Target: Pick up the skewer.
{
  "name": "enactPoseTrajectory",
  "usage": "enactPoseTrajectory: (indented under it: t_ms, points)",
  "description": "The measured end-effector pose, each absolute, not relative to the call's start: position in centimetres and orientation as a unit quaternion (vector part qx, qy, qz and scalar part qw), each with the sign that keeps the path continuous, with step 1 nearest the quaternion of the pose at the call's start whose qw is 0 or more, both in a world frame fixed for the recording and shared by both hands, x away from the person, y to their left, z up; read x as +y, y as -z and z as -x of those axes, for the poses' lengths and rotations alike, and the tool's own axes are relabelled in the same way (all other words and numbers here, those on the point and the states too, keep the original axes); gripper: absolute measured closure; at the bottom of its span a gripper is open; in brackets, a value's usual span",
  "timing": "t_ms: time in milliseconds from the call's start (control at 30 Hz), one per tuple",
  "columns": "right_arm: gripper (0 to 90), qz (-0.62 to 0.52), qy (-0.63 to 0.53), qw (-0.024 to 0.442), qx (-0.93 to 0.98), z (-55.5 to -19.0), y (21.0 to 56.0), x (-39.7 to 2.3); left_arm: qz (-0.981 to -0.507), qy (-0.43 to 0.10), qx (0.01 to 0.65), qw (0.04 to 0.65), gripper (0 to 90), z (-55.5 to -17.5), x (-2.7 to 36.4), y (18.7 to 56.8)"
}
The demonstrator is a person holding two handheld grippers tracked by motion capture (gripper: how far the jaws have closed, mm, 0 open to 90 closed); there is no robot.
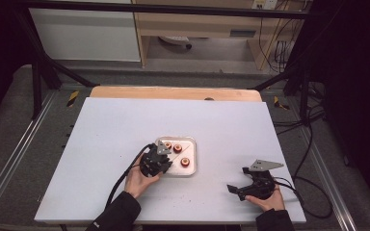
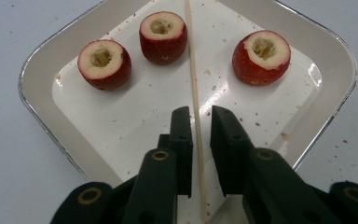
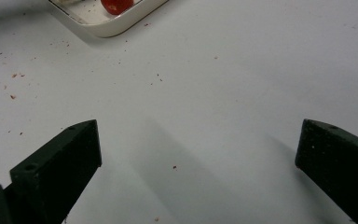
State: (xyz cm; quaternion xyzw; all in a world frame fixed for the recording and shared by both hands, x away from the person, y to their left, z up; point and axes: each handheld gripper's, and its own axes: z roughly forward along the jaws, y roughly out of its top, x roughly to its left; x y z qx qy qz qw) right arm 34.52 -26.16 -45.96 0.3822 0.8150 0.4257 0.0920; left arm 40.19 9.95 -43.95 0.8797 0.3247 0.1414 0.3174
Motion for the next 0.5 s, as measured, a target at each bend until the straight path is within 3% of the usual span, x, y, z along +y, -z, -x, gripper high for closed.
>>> enactPoseTrajectory:
  t_ms: [200, 500]
  points:
    - [0.7, -0.380, -0.424, 0.094, 0.816, -34.55, 45.99, -26.17, -0.877, -0.144, 0.327, 0.321, 87.1, -40.01, 9.83, 44.05]
    - [0.7, -0.382, -0.424, 0.092, 0.816, -34.52, 45.99, -26.13, -0.873, -0.147, 0.332, 0.327, 88.4, -39.80, 9.79, 44.16]
